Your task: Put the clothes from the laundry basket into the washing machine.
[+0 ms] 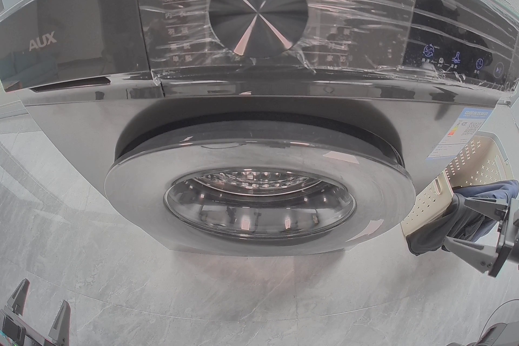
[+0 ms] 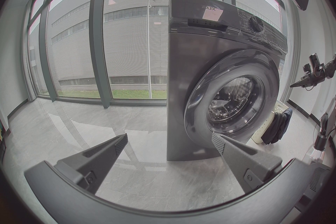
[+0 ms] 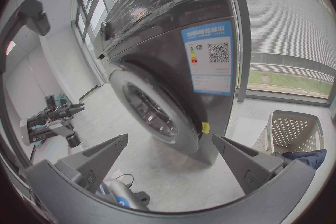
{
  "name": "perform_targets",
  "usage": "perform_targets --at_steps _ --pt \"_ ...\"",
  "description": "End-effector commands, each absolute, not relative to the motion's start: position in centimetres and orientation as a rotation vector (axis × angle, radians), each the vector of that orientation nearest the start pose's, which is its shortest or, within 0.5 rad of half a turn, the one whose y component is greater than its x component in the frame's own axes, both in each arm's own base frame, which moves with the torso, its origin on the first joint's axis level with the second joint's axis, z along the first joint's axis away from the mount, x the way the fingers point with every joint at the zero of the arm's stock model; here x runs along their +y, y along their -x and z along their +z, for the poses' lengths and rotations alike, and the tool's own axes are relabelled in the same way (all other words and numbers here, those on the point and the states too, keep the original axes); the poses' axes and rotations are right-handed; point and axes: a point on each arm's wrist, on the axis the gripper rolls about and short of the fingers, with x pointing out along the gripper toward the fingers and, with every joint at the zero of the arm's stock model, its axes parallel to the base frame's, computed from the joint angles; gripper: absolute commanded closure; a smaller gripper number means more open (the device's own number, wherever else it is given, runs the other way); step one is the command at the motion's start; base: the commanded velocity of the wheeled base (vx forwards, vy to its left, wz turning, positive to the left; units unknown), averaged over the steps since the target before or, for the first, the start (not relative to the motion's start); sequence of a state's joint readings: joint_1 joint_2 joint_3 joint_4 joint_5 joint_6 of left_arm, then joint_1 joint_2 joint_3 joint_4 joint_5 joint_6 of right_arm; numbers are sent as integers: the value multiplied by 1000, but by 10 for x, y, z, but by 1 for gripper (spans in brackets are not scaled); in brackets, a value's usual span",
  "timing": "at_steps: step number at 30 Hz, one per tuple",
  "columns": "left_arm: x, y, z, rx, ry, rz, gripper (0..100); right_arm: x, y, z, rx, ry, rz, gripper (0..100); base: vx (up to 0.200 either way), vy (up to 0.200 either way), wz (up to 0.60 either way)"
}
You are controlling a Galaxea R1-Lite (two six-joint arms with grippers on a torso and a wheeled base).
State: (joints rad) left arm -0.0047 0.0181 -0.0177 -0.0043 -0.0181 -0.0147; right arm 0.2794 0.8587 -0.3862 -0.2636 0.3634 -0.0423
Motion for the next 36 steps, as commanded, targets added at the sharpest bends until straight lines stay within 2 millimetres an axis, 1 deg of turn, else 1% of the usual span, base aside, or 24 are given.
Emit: perform_targets --at_steps 1,2,3,4,8,11,15,17,20,22,26,32,36 --pt "0 23 76 -3 15 -25 0 51 -121 179 313 -3 625 0 0 0 0" --pt "0 23 76 -3 15 -25 0 51 -121 179 313 -3 625 0 0 0 0" --pt "0 23 76 -3 17 -25 0 56 -128 179 297 -28 591 0 0 0 0" --pt "0 23 76 -3 17 -25 0 58 -129 180 295 -41 585 0 0 0 0" --pt "0 23 76 -3 17 -25 0 69 -129 181 308 -92 610 0 0 0 0" --pt "0 23 76 -3 17 -25 0 72 -131 182 314 -104 623 0 0 0 0" --pt "0 23 76 -3 17 -25 0 77 -141 184 308 -112 623 0 0 0 0" --pt "0 23 76 -3 17 -25 0 78 -142 184 299 -114 626 0 0 0 0" --pt "0 23 76 -3 17 -25 0 85 -155 180 273 -124 625 0 0 0 0" --pt "0 23 76 -3 17 -25 0 86 -157 177 275 -126 624 0 0 0 0" --pt "0 23 76 -3 18 -25 0 88 -158 174 269 -137 636 0 0 0 0" --pt "0 23 76 -3 18 -25 0 96 -150 173 277 -145 699 0 0 0 0" --pt "0 23 76 -3 18 -25 0 91 -140 161 313 -127 707 0 0 0 0"
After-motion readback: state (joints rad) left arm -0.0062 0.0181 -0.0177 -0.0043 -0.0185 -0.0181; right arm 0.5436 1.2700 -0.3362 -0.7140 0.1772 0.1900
